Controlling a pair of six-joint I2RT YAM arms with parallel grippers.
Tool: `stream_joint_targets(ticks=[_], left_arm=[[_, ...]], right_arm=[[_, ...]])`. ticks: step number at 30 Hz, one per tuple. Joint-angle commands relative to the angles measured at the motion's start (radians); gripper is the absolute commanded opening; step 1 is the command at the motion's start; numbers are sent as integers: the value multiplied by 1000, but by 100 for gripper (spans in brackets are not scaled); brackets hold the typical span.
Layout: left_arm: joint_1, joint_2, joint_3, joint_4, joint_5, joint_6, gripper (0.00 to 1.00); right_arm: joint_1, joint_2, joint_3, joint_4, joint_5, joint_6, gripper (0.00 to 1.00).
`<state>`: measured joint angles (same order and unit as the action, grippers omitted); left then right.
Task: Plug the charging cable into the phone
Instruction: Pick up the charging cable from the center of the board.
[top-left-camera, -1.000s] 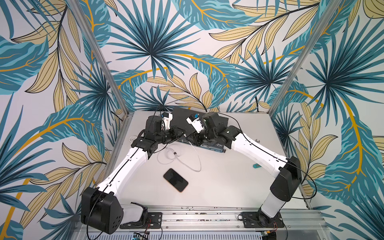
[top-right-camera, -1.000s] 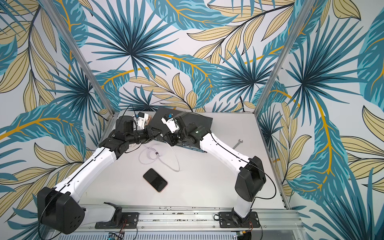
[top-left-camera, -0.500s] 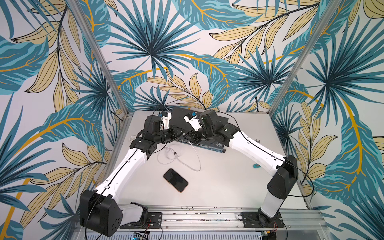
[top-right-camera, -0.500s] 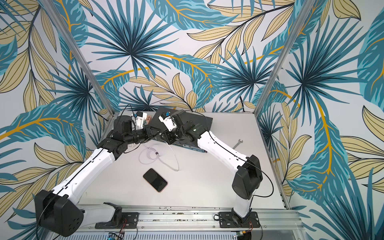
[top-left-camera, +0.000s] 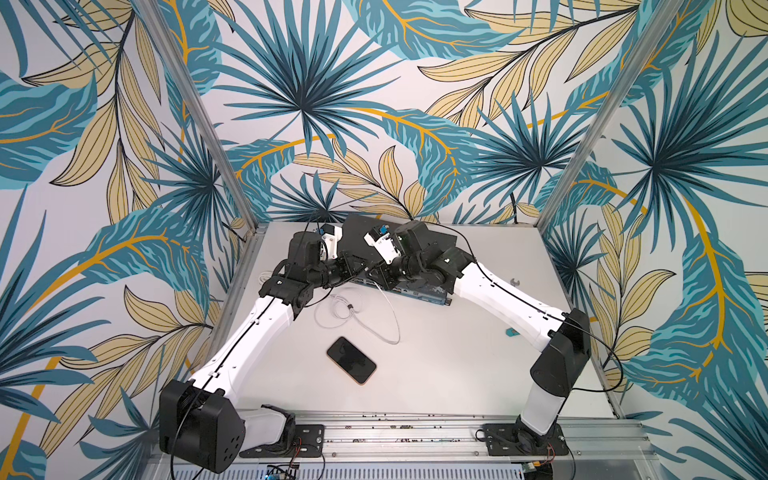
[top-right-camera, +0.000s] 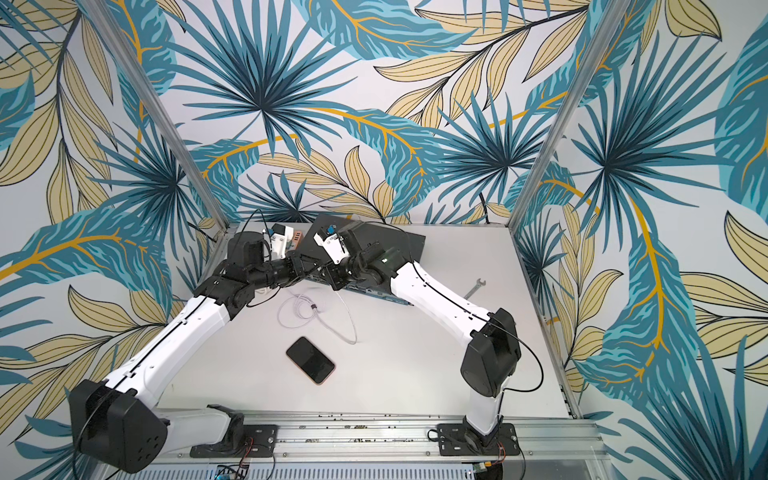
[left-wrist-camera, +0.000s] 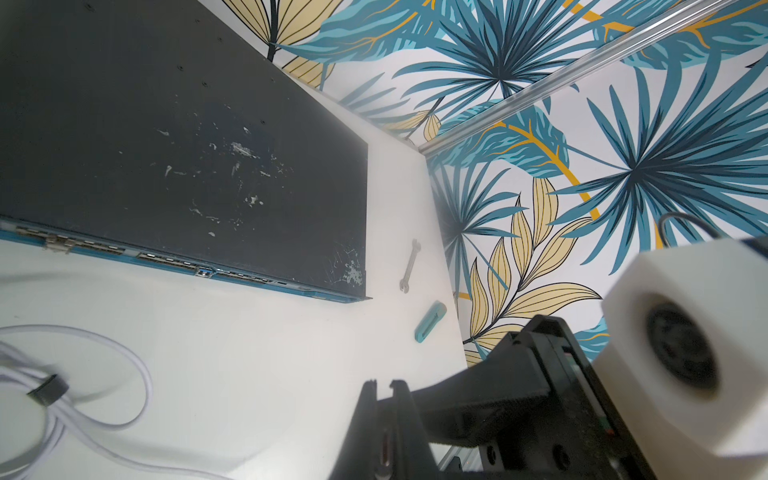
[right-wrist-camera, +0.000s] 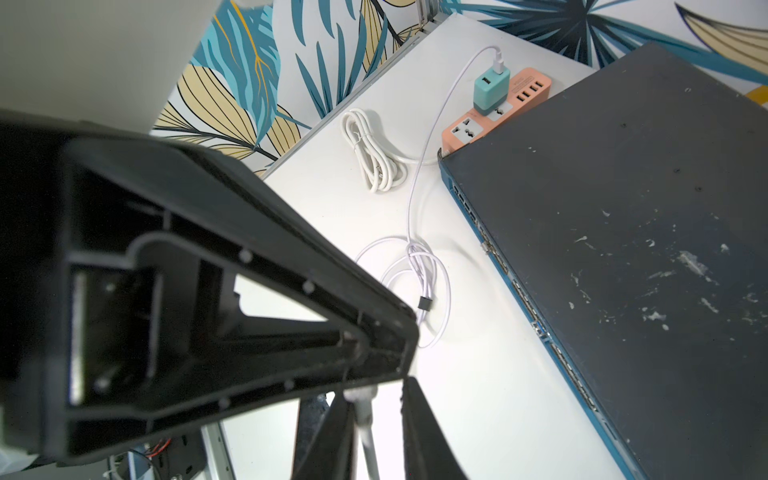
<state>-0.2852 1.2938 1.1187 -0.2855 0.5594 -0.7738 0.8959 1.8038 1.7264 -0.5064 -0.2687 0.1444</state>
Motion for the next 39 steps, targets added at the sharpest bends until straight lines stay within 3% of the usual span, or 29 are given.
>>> stream_joint_targets(ticks=[1,3,4,8,9,10,11,17,24,28,34,39], left_arm=[[-5,-17,6,-32,36,15,0],[-5,-22,4,-38,33,17,4],[-5,-23,6,-46,29,22,21],[7,-33,24,-105,-10,54,60],[16,-37,29,-125,-19,60,72],[26,-41,35,-145,-27,66,91],[37,-44,41,-165,-33,74,99],[60,-68,117,-420,-243,144,100],[58,-85,136,-748,-531,102,100],[58,-90,118,-840,-554,0,100],[55,-82,8,-852,-471,-203,100],[10,-84,-93,-824,-441,-320,100]], right_arm=[[-3,9,16,32,101,11,12],[-2,7,15,36,125,12,2],[-4,4,15,39,132,12,0],[-5,-8,12,37,158,-2,0],[-6,-10,8,33,165,-9,0],[-5,-17,1,31,174,-13,0],[-7,-25,-9,33,183,-16,0],[-27,-77,-79,30,217,-23,0],[-69,-82,-110,-14,283,-32,0],[-79,-81,-123,8,289,-21,0],[-97,-98,-180,62,326,4,0],[-139,-103,-219,62,254,18,0]])
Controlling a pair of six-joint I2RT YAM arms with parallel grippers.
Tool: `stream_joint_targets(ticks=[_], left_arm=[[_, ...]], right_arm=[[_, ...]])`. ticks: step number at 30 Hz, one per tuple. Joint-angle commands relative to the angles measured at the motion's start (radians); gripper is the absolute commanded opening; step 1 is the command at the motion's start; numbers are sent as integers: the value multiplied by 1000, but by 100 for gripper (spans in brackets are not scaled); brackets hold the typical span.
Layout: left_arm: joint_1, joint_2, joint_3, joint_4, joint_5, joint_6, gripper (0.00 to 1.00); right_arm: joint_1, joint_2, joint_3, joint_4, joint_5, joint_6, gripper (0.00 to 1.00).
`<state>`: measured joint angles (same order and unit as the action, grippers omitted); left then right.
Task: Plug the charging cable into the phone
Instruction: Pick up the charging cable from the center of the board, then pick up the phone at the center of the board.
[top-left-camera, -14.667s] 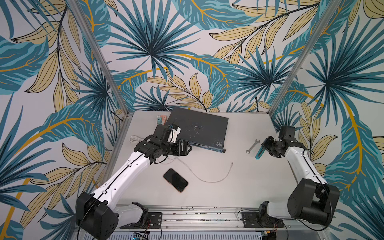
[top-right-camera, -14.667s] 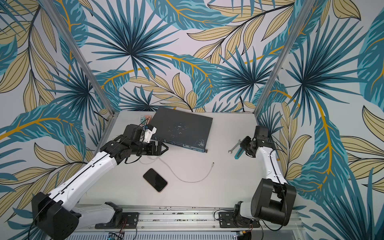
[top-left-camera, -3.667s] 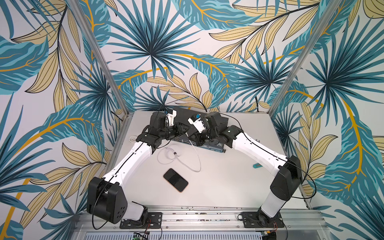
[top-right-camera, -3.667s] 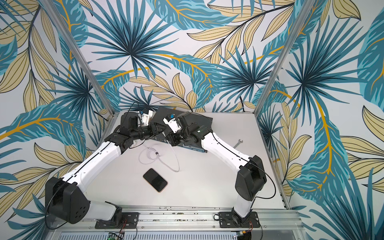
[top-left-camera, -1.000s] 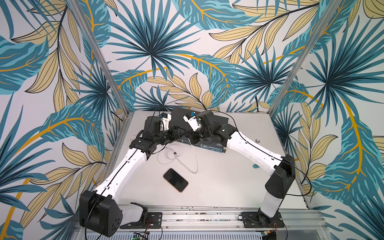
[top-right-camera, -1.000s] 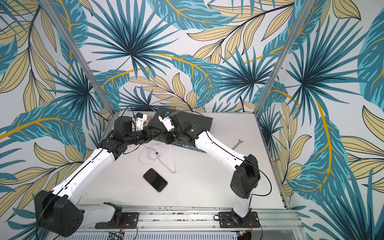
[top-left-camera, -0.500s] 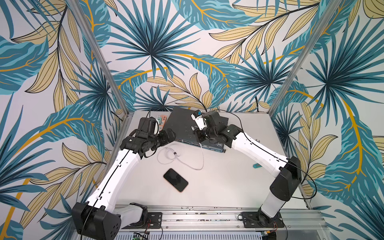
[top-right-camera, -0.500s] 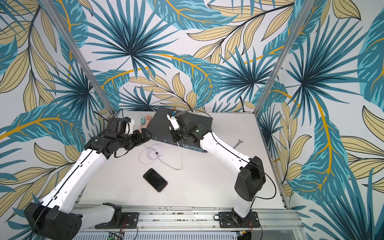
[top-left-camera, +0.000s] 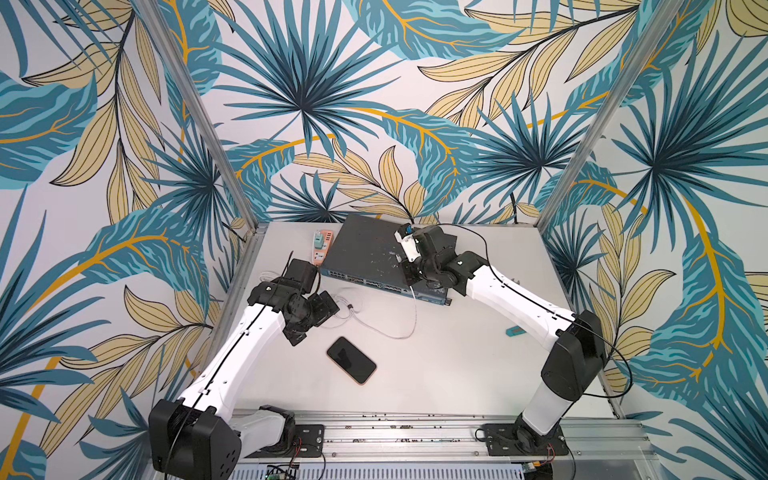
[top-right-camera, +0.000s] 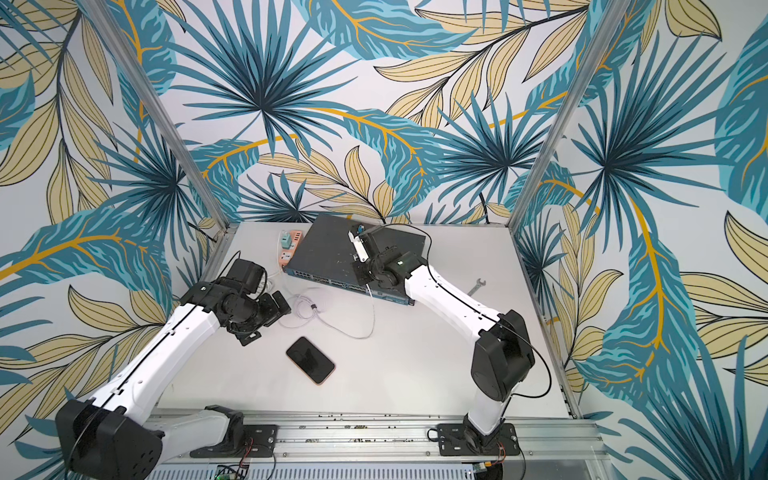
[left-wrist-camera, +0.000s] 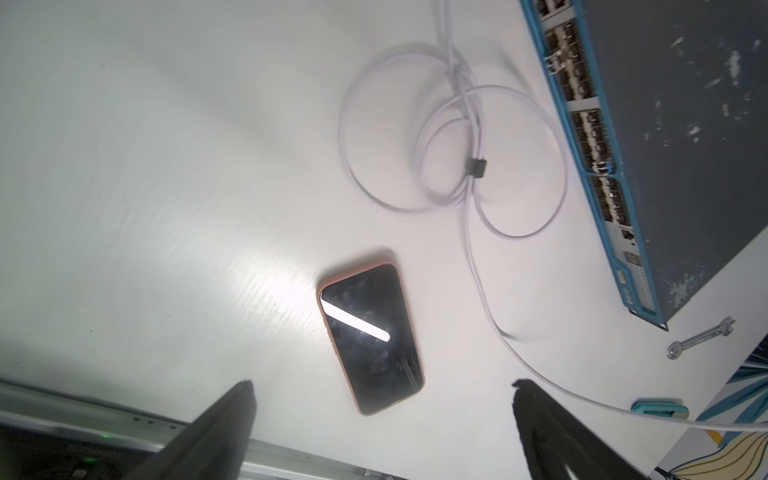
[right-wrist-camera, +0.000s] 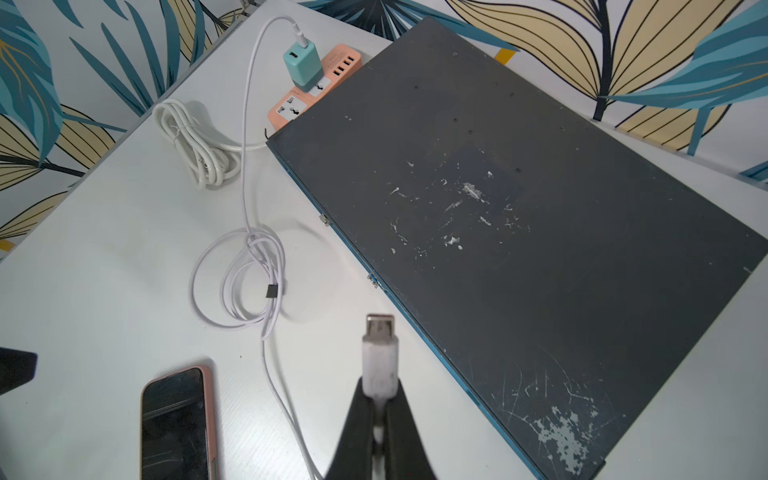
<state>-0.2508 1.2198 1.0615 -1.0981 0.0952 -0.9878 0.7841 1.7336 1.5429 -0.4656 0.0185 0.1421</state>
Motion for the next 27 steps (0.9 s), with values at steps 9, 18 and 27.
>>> stream_joint_targets(ticks=[9,18,27], left_arm=[[-127,27,-170,117,53,-314,100],[-165,117,-189,190,82,-394,100],[-198,229,-146,199,84,-387,100]], right_arm=[[-64,-76,-119,33,-126,-8,0],[-96,-115,-185,60,-175,-22,0],[-129,-117,-211,80,-221,-26,0]])
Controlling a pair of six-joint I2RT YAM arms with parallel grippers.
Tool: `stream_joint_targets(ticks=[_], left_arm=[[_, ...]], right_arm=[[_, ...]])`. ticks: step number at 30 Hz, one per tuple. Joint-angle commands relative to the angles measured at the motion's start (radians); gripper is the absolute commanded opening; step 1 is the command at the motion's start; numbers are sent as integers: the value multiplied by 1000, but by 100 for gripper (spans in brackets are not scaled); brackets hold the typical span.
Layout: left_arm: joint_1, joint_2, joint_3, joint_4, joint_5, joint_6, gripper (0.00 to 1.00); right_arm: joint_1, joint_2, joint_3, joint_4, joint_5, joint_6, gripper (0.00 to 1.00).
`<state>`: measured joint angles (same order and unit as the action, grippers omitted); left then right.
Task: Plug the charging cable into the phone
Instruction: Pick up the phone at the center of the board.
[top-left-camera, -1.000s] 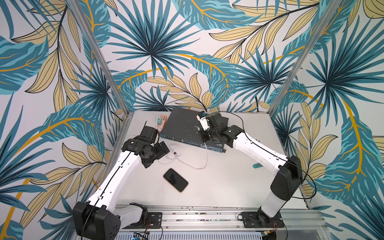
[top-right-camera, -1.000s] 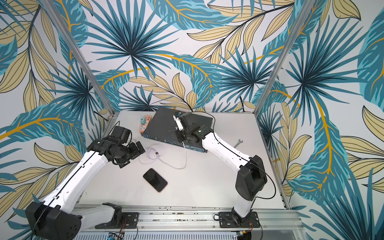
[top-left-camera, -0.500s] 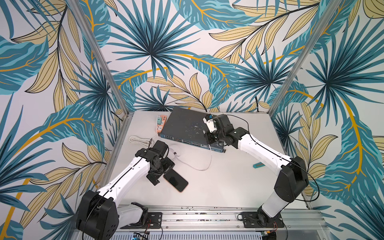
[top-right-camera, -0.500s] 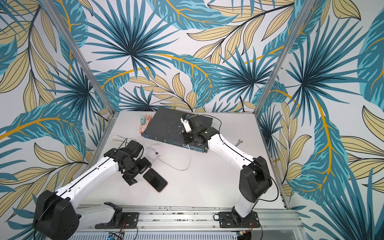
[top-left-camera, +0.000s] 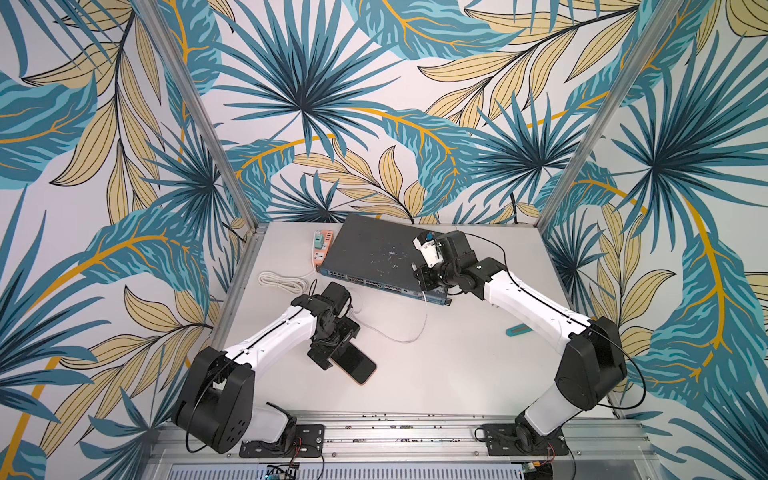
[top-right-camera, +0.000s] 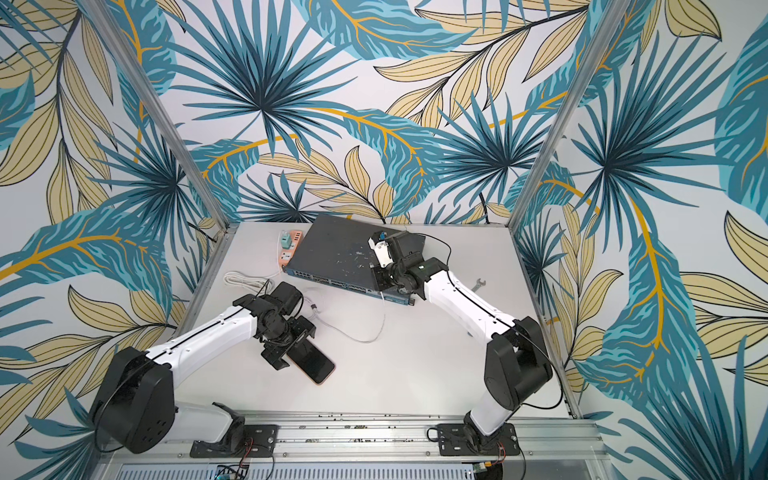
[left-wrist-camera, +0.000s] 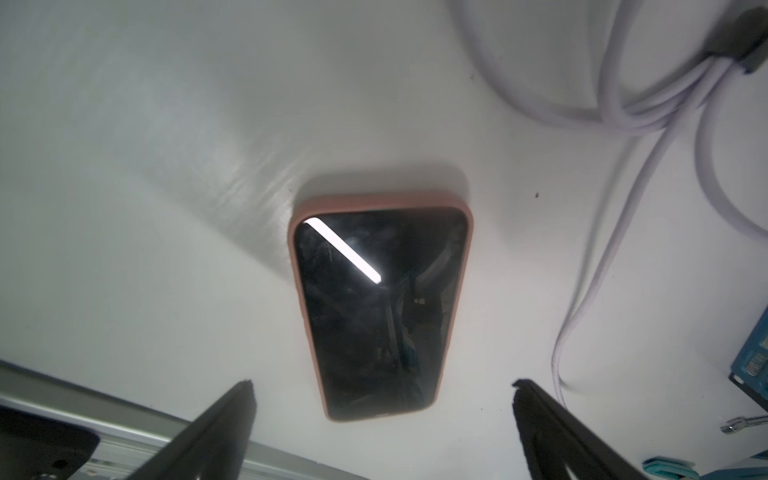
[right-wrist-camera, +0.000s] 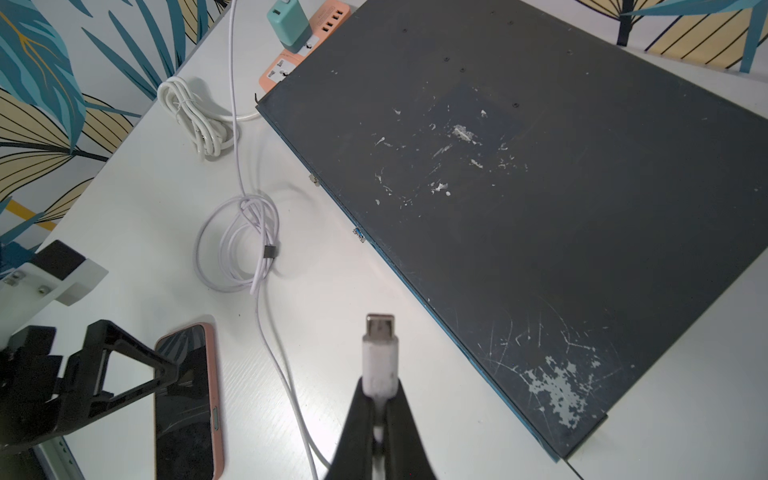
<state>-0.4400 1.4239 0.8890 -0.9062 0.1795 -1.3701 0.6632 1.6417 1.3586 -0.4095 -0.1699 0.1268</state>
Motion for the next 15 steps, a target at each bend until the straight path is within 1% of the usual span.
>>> stream_joint_targets(ticks=[1,9,15], left_arm=[[-9,31,27,7,-1,-6,100],[-8,74,8,50,6,-14,100],[-10,136,44,55,13,9,100]], right_arm=[[-9,-25,-30,28,-37,-9,0],[-25,-20,-39,40,-68,-3,0],[-38,-14,-41,41,-80,1,0]])
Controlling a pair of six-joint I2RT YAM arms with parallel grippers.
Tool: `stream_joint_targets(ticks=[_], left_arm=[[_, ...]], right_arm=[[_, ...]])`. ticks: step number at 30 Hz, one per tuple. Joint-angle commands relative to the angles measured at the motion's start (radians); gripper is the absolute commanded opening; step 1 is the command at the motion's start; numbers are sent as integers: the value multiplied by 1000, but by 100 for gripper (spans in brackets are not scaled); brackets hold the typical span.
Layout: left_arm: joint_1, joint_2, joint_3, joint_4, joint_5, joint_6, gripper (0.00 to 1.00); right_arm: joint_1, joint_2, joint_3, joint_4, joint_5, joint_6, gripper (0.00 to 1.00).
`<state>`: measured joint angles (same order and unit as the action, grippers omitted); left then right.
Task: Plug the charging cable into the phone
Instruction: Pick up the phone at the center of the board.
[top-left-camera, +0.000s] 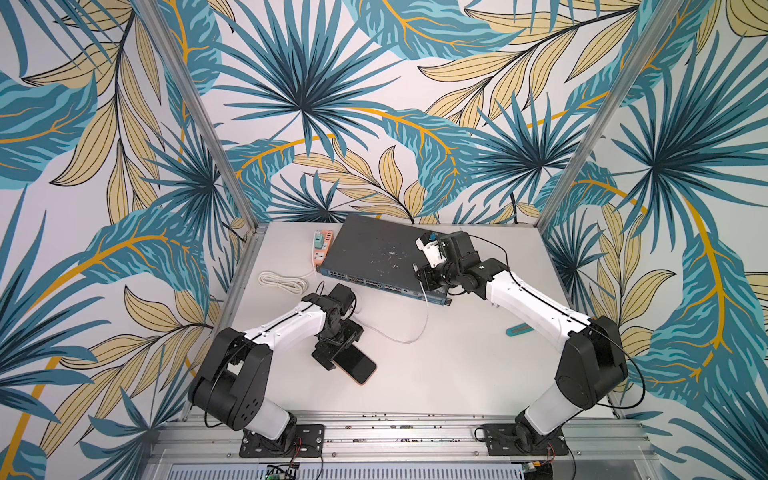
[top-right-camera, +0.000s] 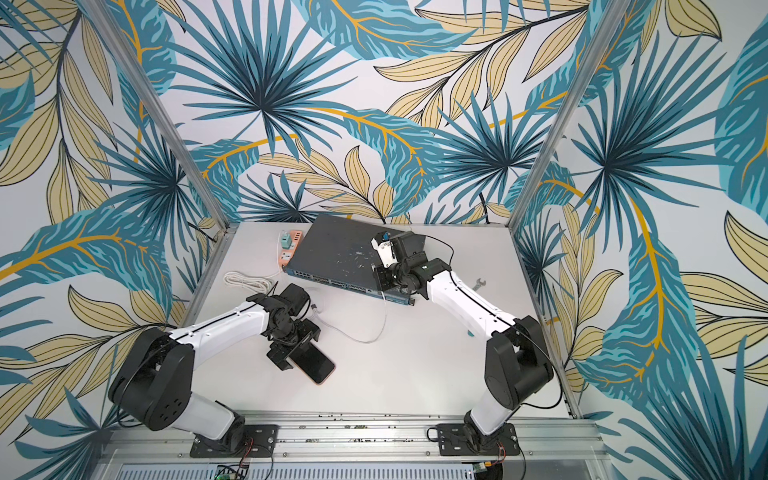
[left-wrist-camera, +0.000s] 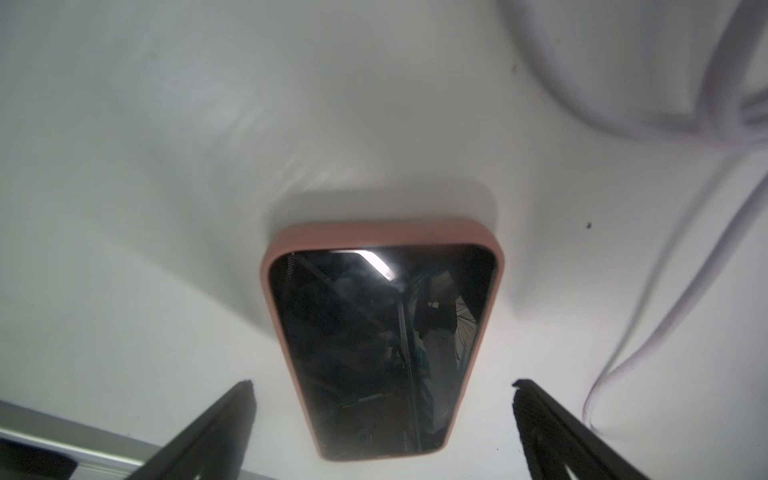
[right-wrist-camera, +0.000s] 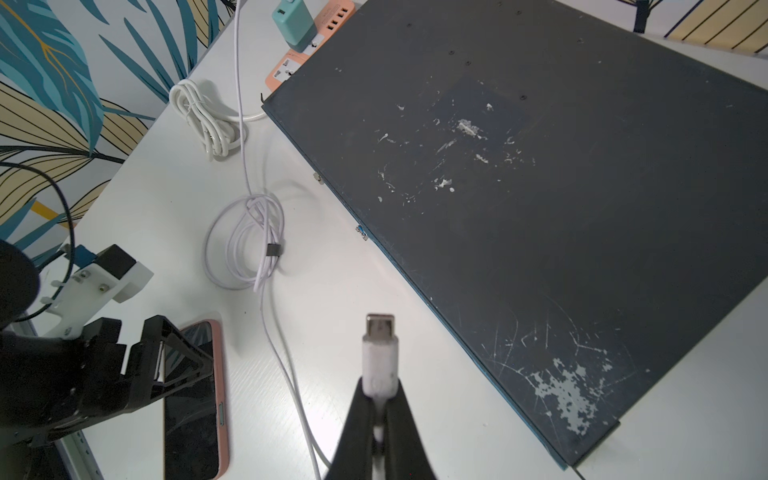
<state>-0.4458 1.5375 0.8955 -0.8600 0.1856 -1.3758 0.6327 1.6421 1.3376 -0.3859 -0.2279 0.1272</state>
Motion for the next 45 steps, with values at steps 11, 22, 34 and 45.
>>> stream_joint_targets(ticks=[11,22,34,45], left_arm=[[-4,88,72,-34,-6,25,100],[-4,133,85,-55,-12,41,100],[5,167,66,-28,-5,49,100],[9,197,74,-28,-12,59,96]], right_arm=[[-25,-5,-17,19,-25,2,0],[-29,6,-14,16,-19,0,0],[-31,12,-12,13,-14,-1,0],[-34,15,-12,13,-19,-1,0]])
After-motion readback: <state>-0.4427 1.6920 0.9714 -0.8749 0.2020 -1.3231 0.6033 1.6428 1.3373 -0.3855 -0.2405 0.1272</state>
